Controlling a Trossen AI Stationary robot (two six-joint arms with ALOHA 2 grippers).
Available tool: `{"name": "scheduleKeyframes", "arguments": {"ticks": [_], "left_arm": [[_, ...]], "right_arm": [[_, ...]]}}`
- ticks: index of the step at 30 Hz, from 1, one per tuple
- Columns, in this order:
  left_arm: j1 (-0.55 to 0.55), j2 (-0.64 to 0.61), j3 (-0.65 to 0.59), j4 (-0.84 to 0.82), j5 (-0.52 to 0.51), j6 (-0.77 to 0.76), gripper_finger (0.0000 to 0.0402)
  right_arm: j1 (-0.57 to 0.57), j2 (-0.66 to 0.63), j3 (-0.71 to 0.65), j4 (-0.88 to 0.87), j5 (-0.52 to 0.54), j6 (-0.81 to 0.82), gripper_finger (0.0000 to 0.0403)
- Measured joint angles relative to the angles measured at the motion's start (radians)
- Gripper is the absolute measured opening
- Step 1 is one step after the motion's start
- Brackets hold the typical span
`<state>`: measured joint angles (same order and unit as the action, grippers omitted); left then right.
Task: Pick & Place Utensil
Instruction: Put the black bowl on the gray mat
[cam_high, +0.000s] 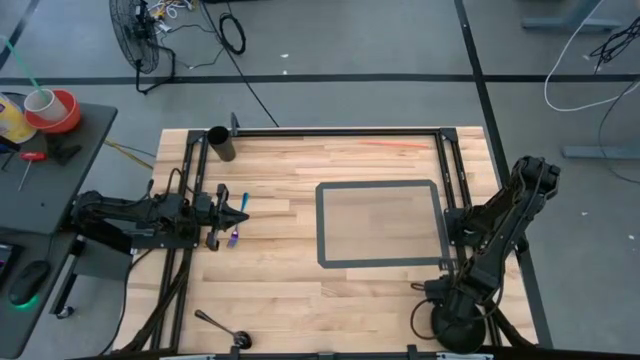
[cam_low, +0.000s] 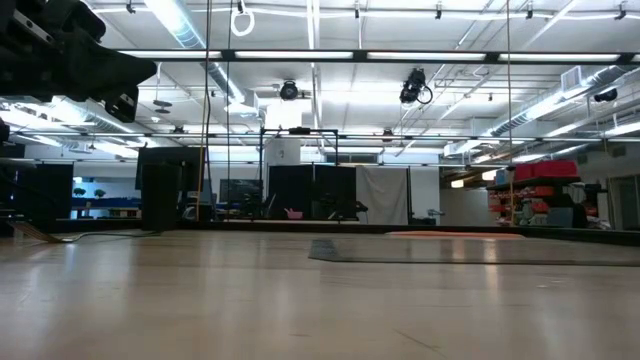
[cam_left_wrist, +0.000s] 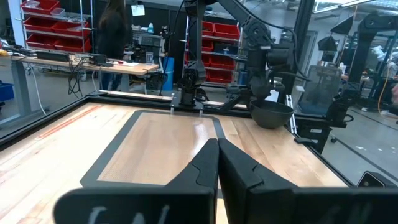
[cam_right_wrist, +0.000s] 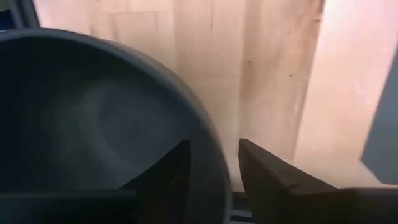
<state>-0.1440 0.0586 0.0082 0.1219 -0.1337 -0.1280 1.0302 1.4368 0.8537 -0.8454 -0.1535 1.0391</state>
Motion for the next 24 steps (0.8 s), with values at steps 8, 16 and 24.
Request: {"name": "scheduleKeyframes", "arguments": {"ticks": [8, 16, 24], "left_arm": [[0.0, 0.0, 0.0, 0.0, 0.0, 0.0, 0.0014], [0.0, 0.0, 0.0, 0.0, 0.0, 0.0, 0.0014], [0.0, 0.0, 0.0, 0.0, 0.0, 0.0, 0.0014]], "right_arm": [[0.0, 0.0, 0.002, -0.004, -0.015, -0.009, 0.0079], [-0.001, 0.0, 0.002, -0.012, -0.03, -0.012, 0.0033], [-0.023, 0.0, 0.002, -0.015, -0.083, -0.008, 0.0006]]}}
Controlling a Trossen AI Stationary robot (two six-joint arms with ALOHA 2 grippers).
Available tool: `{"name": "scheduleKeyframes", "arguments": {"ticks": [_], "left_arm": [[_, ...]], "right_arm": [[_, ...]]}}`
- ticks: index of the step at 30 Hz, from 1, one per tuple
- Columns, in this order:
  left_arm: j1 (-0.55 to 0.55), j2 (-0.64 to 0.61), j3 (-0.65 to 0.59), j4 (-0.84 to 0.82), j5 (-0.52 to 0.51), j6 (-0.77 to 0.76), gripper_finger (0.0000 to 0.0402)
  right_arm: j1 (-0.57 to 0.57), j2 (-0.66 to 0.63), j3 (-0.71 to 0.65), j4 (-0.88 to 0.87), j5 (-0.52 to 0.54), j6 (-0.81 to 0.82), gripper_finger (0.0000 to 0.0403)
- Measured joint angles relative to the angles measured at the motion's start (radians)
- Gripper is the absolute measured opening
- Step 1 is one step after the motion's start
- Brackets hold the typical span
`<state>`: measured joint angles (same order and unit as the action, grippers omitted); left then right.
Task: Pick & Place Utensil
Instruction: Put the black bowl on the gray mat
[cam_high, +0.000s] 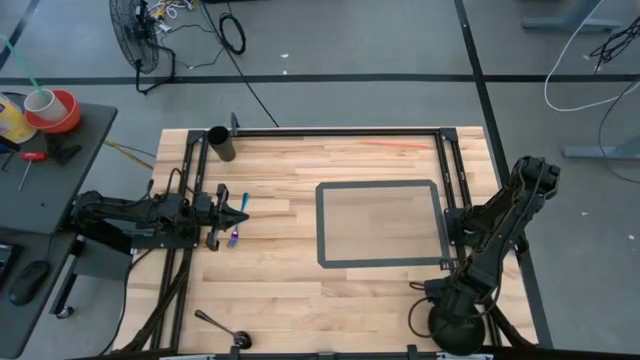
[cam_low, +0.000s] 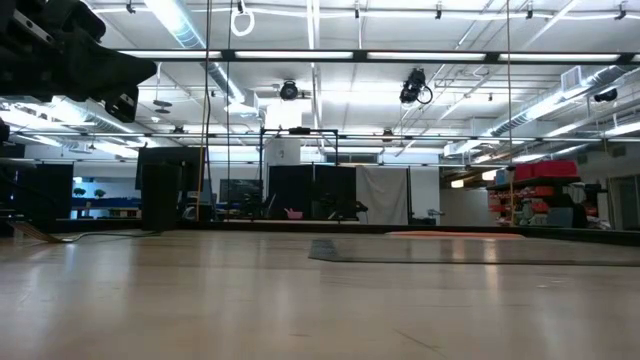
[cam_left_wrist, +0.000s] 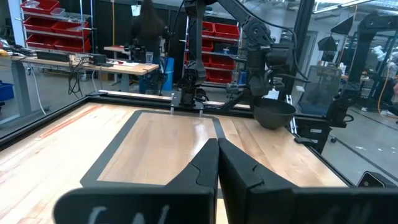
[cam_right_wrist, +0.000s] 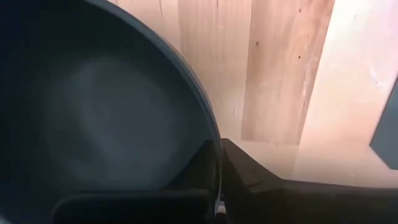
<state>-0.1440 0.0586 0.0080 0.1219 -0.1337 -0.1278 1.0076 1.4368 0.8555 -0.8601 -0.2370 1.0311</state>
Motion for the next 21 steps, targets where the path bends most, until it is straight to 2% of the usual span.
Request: {"name": "scheduleKeyframes", "arguments": {"ticks": [9, 15, 21], "left_arm": [[0.0, 0.0, 0.0, 0.0, 0.0, 0.0, 0.0014], [0.0, 0.0, 0.0, 0.0, 0.0, 0.0, 0.0014], [0.0, 0.0, 0.0, 0.0, 0.0, 0.0, 0.0014]], "right_arm": [[-0.071, -0.002, 0.027, -0.015, -0.016, -0.046, 0.0007], [-0.138, -0.003, 0.152, -0.16, 0.083, -0.144, 0.0007], [-0.271, -0.003, 0.234, -0.294, 0.098, -0.273, 0.0007]]}}
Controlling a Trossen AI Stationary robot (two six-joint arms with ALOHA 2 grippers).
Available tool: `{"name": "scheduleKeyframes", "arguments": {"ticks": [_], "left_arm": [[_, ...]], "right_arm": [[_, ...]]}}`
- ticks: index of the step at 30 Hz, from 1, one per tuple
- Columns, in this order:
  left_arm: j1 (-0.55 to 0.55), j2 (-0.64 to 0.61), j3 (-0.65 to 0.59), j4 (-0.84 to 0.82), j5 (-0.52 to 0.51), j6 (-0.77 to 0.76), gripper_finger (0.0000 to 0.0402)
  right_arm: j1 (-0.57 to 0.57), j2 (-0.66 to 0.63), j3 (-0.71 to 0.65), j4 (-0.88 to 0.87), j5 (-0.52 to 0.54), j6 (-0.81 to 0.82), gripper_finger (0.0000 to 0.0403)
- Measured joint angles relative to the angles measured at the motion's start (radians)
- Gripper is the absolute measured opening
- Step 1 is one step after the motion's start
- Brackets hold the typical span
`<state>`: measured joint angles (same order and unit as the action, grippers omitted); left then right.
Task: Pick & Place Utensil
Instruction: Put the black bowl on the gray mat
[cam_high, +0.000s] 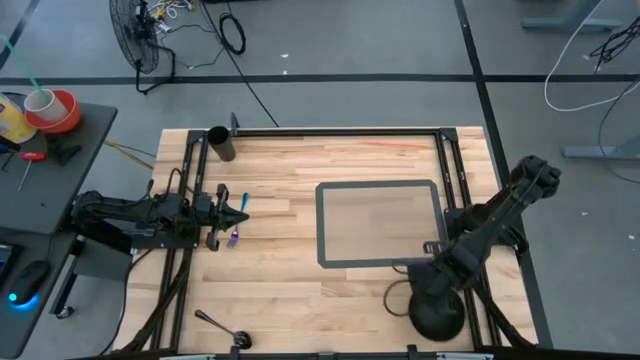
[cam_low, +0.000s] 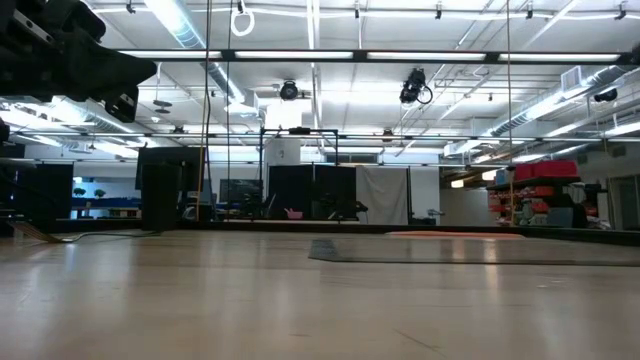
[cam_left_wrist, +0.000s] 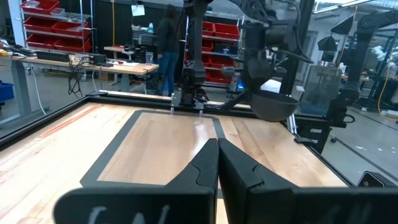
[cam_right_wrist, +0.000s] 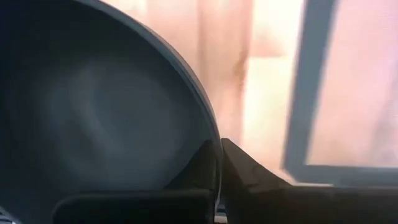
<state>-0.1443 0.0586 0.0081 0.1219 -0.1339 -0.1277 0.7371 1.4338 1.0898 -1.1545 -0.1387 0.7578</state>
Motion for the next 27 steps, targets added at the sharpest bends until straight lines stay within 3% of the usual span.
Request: {"name": "scheduleKeyframes", "arguments": {"ticks": [6, 13, 21, 27], "left_arm": [[0.0, 0.0, 0.0, 0.0, 0.0, 0.0, 0.0014], [0.0, 0.0, 0.0, 0.0, 0.0, 0.0, 0.0014], [0.0, 0.0, 0.0, 0.0, 0.0, 0.0, 0.0014], [0.0, 0.0, 0.0, 0.0, 0.0, 0.0, 0.0014]], "right_arm": [[-0.176, -0.012, 0.072, -0.103, 0.102, -0.197, 0.0007], [-0.416, -0.054, 0.076, -0.106, 0.166, -0.384, 0.0007], [-0.735, -0.028, 0.074, -0.04, 0.131, -0.377, 0.0007], [-0.895, -0.022, 0.057, 0.038, 0.089, -0.461, 0.0007]]}}
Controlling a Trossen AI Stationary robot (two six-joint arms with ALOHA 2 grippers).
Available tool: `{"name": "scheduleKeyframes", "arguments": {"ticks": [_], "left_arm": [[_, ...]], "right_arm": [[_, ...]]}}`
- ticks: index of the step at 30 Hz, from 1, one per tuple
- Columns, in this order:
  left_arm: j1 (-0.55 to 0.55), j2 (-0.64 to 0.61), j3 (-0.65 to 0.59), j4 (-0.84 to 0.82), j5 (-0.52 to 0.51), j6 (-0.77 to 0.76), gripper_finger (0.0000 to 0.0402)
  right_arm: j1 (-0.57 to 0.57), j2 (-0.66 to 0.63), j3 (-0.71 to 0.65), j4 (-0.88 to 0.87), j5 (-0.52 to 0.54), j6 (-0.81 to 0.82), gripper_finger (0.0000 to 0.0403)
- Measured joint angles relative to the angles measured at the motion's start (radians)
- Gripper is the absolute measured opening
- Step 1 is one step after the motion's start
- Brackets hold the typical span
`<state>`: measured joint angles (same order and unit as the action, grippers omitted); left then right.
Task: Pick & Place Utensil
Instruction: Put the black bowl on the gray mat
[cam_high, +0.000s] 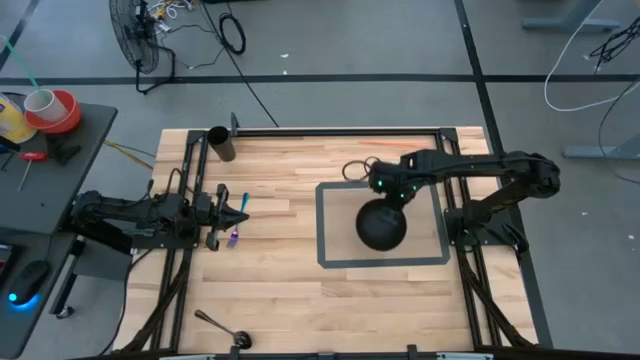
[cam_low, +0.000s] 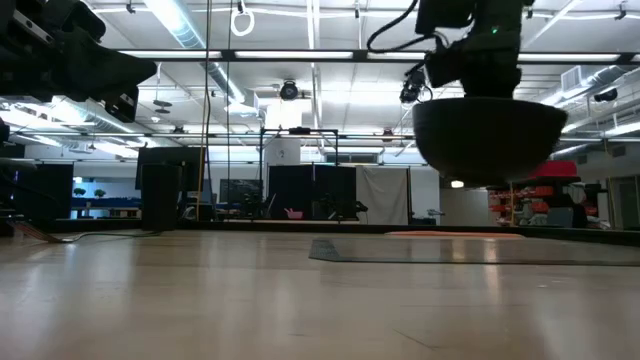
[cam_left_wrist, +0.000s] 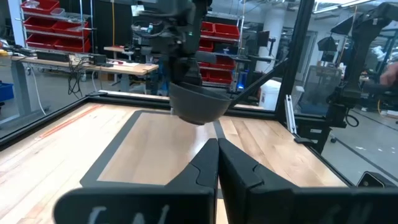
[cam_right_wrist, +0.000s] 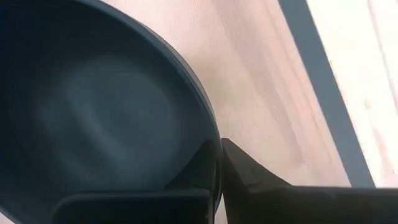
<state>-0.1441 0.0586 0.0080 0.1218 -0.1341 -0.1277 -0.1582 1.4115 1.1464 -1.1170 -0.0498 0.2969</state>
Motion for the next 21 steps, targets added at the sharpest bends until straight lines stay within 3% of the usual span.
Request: {"name": "scheduleKeyframes", "arguments": {"ticks": [7, 13, 21], "left_arm": [[0.0, 0.0, 0.0, 0.0, 0.0, 0.0, 0.0014], [0.0, 0.0, 0.0, 0.0, 0.0, 0.0, 0.0014], [0.0, 0.0, 0.0, 0.0, 0.0, 0.0, 0.0014]], "right_arm": [[-0.162, 0.002, -0.106, 0.023, -0.132, 0.013, 0.0007], [-0.222, 0.057, -0.117, 0.04, -0.124, 0.045, 0.0007], [-0.234, 0.123, -0.117, 0.06, -0.123, -0.066, 0.0007]]}}
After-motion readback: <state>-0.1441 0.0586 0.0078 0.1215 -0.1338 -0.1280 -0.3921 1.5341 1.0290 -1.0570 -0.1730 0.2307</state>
